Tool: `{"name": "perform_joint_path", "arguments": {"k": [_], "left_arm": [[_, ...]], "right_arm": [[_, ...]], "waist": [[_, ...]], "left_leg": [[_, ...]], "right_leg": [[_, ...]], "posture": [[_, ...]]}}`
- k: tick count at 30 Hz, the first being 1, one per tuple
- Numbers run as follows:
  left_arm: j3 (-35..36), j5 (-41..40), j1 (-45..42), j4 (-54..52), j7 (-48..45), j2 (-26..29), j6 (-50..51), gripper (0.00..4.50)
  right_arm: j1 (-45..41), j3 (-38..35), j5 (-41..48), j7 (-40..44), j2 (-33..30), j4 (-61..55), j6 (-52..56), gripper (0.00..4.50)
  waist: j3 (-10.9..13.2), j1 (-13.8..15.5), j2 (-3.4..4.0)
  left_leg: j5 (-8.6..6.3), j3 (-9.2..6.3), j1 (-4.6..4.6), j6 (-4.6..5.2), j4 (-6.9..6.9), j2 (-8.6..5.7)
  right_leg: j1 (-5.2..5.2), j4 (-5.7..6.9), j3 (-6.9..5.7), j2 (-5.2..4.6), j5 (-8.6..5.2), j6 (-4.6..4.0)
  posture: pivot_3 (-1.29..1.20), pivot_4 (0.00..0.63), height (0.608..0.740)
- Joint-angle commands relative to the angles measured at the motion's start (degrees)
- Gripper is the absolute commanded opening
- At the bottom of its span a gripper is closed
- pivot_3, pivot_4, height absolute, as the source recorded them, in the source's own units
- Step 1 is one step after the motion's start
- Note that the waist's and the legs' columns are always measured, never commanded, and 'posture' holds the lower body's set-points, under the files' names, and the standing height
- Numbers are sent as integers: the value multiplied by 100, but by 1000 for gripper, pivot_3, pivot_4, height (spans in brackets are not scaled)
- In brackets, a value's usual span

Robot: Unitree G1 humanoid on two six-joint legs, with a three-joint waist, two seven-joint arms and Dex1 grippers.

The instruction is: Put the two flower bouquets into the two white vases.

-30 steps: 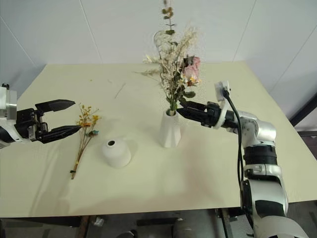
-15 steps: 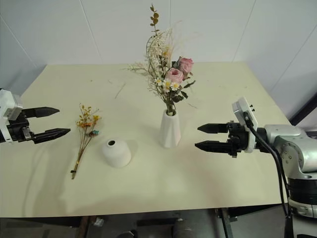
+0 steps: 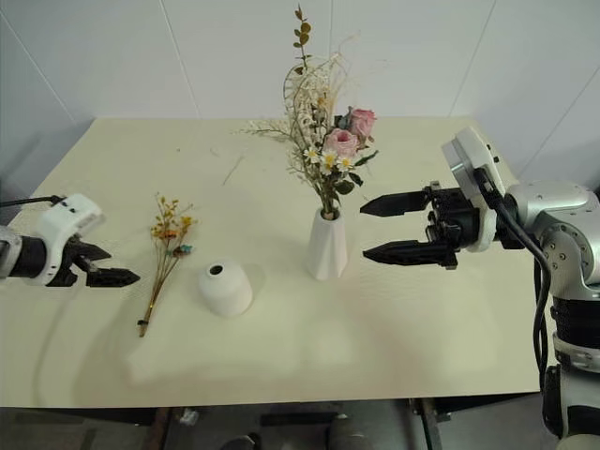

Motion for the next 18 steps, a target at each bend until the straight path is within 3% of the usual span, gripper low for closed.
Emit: {"name": "perform_joint_path", "arguments": {"k": [1, 8, 18], "left_arm": [[-336, 184, -193, -173, 147, -28, 321, 4500], [-289, 113, -151, -260, 749, -659, 1091, 4500], [-326, 406, -68, 324, 1421, -1335, 680, 4500]], "right_arm": [[-28, -126, -6, 148, -218, -105, -179, 4085], [399, -366, 219, -87, -309, -481, -49, 4085], [955, -755, 728, -592, -296, -1075, 303, 4085]], "waist": [[0, 17, 0], [0, 89, -2], [-1, 178, -3]], "left_leg": [[-1, 0, 0, 0, 0, 0], [-2, -2, -2, 0, 10, -1], [-1, -4, 10, -1, 42, -4]], "right_leg": [[-1, 2, 0, 0, -2, -1], [0, 12, -2, -1, -4, -1], [10, 40, -2, 0, -4, -1]], "posture": [[0, 150, 740], [0, 150, 740], [0, 150, 740]]}}
